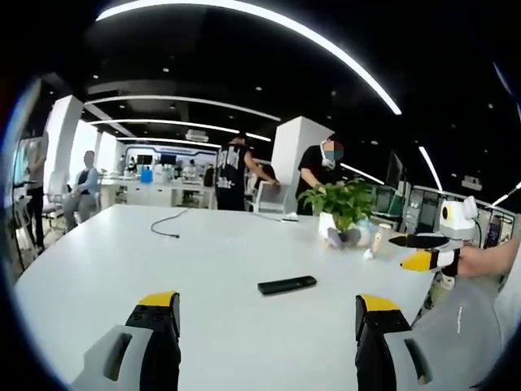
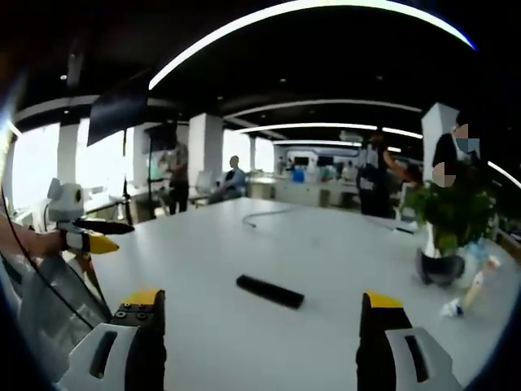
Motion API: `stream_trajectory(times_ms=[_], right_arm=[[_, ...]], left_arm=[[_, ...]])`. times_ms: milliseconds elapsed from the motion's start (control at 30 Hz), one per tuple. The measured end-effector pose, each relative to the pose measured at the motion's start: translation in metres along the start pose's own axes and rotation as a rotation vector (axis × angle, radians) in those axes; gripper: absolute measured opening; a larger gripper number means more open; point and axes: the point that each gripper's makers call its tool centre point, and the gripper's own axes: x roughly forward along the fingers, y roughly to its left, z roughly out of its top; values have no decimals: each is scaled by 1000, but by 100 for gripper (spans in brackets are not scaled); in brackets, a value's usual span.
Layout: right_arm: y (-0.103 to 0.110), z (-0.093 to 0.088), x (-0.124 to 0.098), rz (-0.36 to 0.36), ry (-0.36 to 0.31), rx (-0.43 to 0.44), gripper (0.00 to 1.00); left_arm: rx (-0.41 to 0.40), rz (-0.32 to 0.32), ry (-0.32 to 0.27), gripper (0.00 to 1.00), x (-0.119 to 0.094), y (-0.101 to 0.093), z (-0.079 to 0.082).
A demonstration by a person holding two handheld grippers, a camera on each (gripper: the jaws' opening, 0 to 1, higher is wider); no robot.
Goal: Press the specified remote control buttons in sequence, fully releasing each button before pressing the next.
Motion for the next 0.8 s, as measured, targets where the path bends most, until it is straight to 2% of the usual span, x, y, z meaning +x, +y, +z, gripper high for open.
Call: stream_trajectory(times_ms=[367, 800], right_arm=[[-7, -1, -3, -35, -3, 18, 96], [-6, -3, -3, -32, 4, 33, 94]], left_arm=[[11, 12, -5, 91, -1, 2, 1], [27, 1, 21, 91, 0, -1, -4]])
